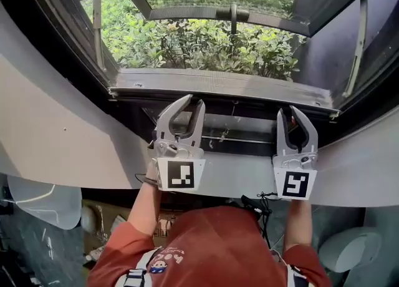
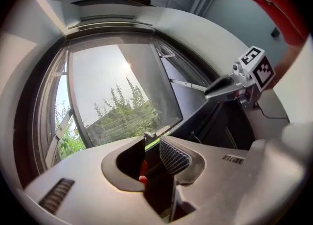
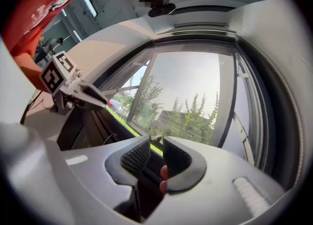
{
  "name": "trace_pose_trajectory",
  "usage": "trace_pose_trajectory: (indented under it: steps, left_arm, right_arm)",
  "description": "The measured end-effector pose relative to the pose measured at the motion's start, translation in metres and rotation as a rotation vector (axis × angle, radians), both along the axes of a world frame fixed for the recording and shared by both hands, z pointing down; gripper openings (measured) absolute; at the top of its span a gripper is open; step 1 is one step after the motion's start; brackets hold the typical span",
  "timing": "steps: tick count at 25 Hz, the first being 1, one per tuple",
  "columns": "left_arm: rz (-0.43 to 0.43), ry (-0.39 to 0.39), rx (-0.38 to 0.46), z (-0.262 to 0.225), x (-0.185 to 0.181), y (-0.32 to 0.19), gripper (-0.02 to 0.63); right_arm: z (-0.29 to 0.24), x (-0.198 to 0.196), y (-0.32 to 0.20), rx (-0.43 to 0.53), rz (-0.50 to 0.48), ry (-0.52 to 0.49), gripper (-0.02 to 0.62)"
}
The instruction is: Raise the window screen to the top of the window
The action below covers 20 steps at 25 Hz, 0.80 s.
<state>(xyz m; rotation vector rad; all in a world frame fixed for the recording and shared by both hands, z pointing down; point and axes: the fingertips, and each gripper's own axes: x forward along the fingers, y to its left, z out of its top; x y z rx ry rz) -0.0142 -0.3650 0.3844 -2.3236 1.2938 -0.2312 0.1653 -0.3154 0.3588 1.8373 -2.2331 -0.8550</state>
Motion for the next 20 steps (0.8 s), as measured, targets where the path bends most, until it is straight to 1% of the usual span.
trace_pose_trajectory:
  steps: [1,3,4,7,9,15,17,20]
  left_arm:
    - [0.009,-0.048,0.023,0.003,0.002,0.000,0.084]
    - [0.021,-0.154,0.062,0.009,0.005,-0.001,0.105]
    - [0.024,-0.202,0.071,0.013,0.006,-0.002,0.112]
    - [0.022,-0.320,0.073,0.026,0.006,-0.005,0.127]
    - [0.016,-0.390,0.071,0.034,0.006,-0.008,0.139]
    - [0.009,-0.644,0.106,0.054,0.011,-0.012,0.152]
    - [0.005,-0.691,0.105,0.058,0.011,-0.015,0.153]
    - [-0.003,-0.746,0.108,0.058,0.010,-0.019,0.153]
  right_arm:
    - [0.008,-0.002,-0.002,-0.041,0.003,0.060,0.089]
    - [0.027,-0.001,-0.005,-0.135,0.031,0.191,0.109]
    - [0.034,-0.001,-0.007,-0.159,0.043,0.256,0.114]
    - [0.045,-0.002,-0.012,-0.179,0.060,0.436,0.152]
    - [0.051,0.000,-0.014,-0.206,0.065,0.523,0.160]
    - [0.079,0.007,-0.022,-0.349,0.084,0.690,0.178]
    - [0.085,0.008,-0.025,-0.370,0.098,0.735,0.181]
    - [0.087,0.009,-0.028,-0.379,0.111,0.771,0.181]
